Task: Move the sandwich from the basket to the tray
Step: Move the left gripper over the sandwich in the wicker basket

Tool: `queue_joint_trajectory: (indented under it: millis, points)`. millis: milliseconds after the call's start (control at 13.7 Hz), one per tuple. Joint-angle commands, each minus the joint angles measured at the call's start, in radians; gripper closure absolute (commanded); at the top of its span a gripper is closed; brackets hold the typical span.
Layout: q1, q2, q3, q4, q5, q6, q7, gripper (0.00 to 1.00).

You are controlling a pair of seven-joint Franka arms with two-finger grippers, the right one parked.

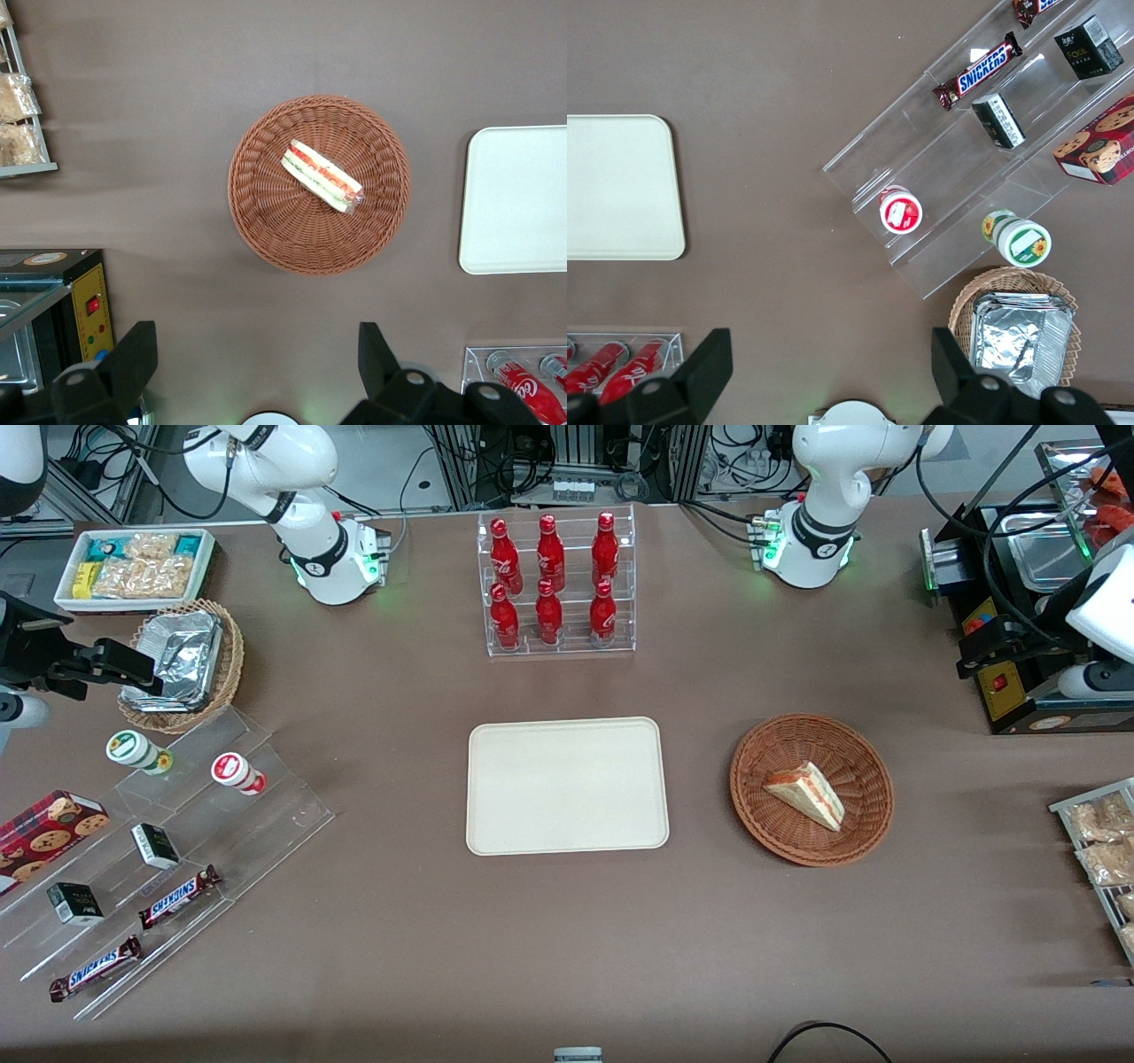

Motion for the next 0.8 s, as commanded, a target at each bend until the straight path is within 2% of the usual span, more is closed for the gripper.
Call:
queue_joint_trajectory:
  millis: [0, 437, 728]
  points:
    - [0.005, -0.001, -0.009, 0.005, 0.009, -0.019, 0.019, 0.0]
    - [0.0, 0.069, -0.012, -0.03, 0.032, 0.078, -0.034, 0.0]
    - [-0.02, 0.063, -0.02, -0.199, 0.032, 0.272, -0.132, 0.0]
